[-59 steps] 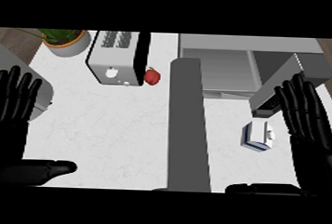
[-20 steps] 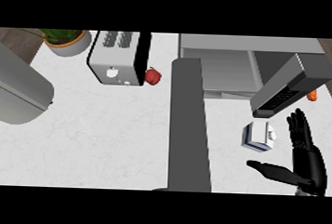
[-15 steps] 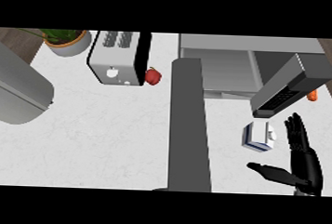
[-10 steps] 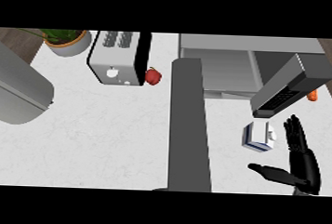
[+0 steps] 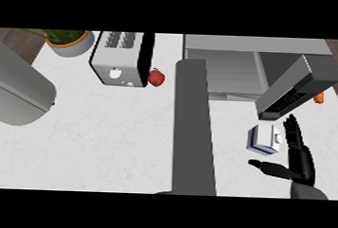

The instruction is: Pick up the milk, place it into the microwave and close the microwave

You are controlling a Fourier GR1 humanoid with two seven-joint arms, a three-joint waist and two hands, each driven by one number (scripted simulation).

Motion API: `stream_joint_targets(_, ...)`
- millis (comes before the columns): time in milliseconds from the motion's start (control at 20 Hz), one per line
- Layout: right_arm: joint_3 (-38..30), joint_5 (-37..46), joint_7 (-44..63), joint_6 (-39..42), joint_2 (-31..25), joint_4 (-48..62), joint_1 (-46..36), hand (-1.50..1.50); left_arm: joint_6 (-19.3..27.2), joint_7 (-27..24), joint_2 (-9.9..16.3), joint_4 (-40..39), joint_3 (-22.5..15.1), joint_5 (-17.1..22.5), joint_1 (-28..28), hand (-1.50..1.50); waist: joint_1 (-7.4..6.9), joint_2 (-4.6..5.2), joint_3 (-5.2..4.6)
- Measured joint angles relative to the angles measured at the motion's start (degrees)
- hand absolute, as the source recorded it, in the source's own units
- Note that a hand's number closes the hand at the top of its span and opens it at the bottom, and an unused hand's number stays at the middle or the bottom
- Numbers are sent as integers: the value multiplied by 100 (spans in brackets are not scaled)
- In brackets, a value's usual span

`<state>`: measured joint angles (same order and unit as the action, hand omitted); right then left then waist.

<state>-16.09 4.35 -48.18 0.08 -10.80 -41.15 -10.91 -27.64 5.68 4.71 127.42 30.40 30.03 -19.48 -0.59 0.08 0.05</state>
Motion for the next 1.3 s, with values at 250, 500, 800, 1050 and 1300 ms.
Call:
stream_joint_targets(250, -106, 82, -601, -103, -136, 1129, -483, -150, -50, 134, 5, 42, 86, 46, 54, -150, -8, 3, 1)
stream_joint_targets(500, -187, 149, -1036, 10, -300, 2054, -926, 150, -95, 91, 42, -197, 122, -16, 274, -150, -28, 16, 5)
stream_joint_targets(800, -125, 301, -1312, -94, -319, 2175, -1117, 150, -143, 58, -86, -190, 80, -120, 249, -150, -41, 11, -4)
stream_joint_targets(1050, -272, 255, -1404, -289, -216, 2328, -1368, 150, -153, 112, -67, -106, 150, -5, 220, -150, -66, 19, -4)
stream_joint_targets(1300, -274, 258, -1465, -283, -149, 2390, -1462, 150, -217, 119, -69, -150, 194, 5, 205, -150, -52, 16, -2)
